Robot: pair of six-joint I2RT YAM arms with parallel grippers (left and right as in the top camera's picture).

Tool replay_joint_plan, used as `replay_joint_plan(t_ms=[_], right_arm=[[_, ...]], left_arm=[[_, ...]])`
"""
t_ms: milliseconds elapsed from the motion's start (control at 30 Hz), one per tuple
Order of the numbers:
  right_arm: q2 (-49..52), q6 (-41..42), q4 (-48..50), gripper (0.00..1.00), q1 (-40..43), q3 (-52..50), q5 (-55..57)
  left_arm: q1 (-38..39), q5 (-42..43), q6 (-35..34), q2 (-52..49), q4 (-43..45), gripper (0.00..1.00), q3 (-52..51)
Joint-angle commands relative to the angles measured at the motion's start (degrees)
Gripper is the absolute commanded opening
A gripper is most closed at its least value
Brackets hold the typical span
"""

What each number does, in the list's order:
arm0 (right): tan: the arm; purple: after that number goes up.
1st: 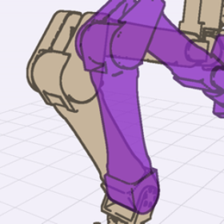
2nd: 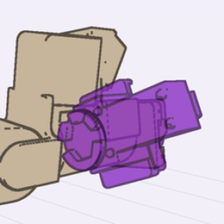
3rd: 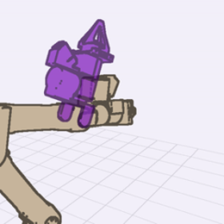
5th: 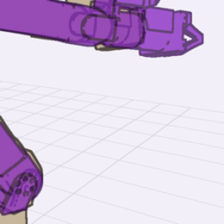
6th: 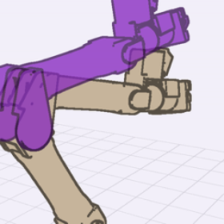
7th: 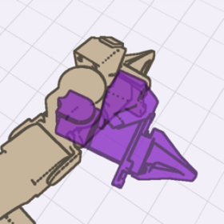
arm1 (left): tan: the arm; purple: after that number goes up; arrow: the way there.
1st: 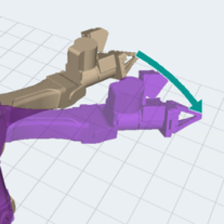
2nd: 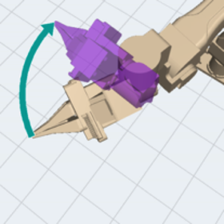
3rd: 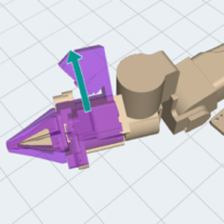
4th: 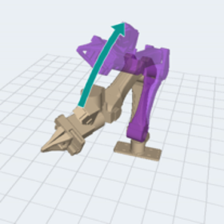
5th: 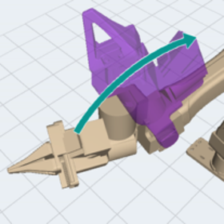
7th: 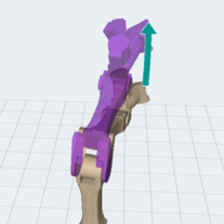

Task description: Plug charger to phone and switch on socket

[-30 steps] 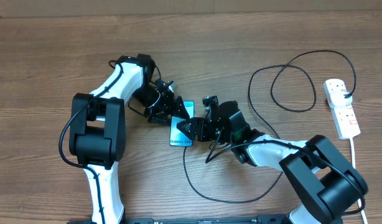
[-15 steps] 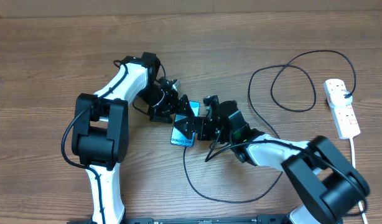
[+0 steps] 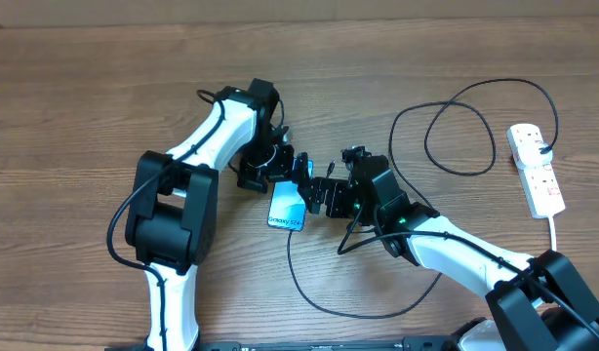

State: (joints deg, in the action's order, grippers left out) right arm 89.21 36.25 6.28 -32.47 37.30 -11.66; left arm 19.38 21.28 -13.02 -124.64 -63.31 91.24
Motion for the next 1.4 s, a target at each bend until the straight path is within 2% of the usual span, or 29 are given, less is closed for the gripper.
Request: replay_joint_plan(t_ms=[0,67,533,767,867,1100,1367], right_arm=[[-0.81,-0.04,1.03,1.00,0.02,0.33,2.62],[-0.81,-0.04,0.96,1.00,0.02,0.33,2.62],[-0.83,0.11,1.07,1.00,0.35,0.33,2.62],[-0.92,6.97,-2.62,1.00,5.11,0.33,1.70],[-0.92,6.84,-2.82,1.00,7.08,0.33,-2.01],[-0.92,6.82,-3.23,1.00,7.15,0.31,-1.92],[-0.92,6.82,-3.23,1.00,7.15,0.31,-1.95]], left_arm=[[2.47,-11.89,-3.39,-1.62,0.37,1.00,-1.05],[3.30,-14.27,-5.09,-1.62,0.33,1.00,-1.07],[6.25,-14.21,-5.49,-1.62,1.18,1.00,-1.07],[7.32,-14.21,-6.49,-1.62,2.01,1.00,-1.07],[7.39,-14.23,-6.78,-1.62,2.56,1.00,-1.07],[7.89,-17.20,-7.06,-1.64,2.21,0.97,-1.09],[10.38,-18.95,-7.85,-1.64,2.23,0.99,-1.18]])
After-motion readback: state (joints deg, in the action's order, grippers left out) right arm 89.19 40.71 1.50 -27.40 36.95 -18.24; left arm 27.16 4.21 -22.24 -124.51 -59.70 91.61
